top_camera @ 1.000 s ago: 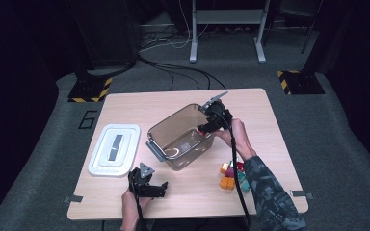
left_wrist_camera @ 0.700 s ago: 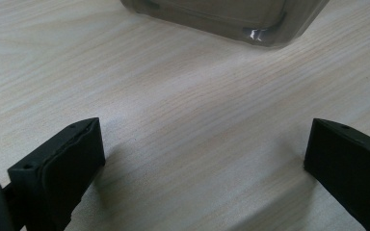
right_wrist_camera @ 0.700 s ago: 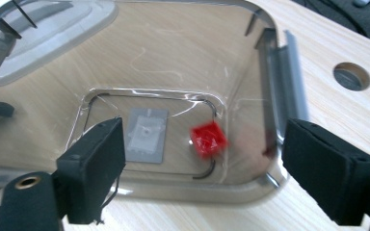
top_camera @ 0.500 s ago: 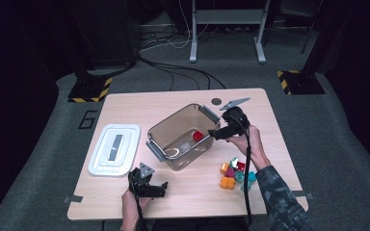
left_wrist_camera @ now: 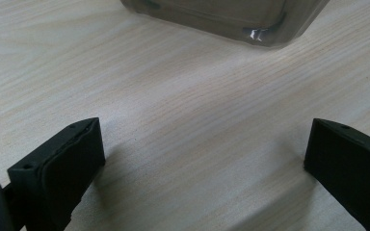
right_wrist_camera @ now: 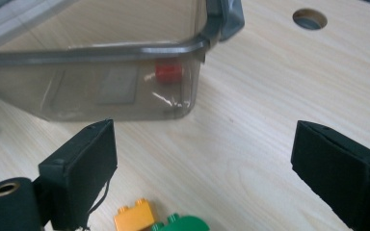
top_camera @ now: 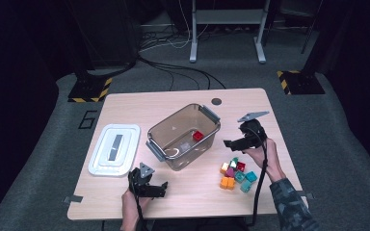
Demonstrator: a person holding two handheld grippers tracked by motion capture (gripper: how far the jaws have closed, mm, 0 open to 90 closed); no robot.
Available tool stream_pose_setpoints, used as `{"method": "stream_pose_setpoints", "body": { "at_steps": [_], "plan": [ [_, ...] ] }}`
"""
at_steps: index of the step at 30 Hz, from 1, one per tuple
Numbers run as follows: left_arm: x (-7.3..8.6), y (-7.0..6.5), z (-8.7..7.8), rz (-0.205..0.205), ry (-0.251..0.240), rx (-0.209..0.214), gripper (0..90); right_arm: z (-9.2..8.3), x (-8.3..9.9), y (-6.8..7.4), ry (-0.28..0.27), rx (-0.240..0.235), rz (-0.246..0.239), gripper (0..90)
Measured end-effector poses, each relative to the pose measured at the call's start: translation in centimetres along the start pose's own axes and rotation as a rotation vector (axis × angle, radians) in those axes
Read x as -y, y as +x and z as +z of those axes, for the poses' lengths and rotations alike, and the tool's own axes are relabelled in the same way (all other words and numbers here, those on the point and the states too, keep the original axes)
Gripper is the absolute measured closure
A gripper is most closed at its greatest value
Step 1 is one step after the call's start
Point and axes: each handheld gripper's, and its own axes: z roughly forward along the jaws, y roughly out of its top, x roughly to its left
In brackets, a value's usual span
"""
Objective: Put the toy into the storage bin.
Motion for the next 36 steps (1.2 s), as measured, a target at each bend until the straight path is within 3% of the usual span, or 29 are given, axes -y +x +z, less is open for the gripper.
{"method": "stream_pose_setpoints", "body": {
  "at_steps": [19,25,31,36],
  "plan": [
    [0.0,0.0,0.0,0.002,0.002,0.000,0.2,2.9,6.0,-0.1,0.142,-0.015,0.015,10.3],
    [0.0,0.0,0.0,-0.002,0.002,0.000,0.2,3.6,7.0,-0.5,0.174,-0.005,0.019,12.0],
    [0.0,0.0,0.0,-0.002,0.001,0.001,0.2,4.0,7.3,-0.5,0.187,-0.015,0.027,12.3],
    [0.0,0.0,0.0,-0.001,0.002,0.000,0.2,4.8,7.3,-0.7,0.213,0.004,0.025,13.5]
  ]
}}
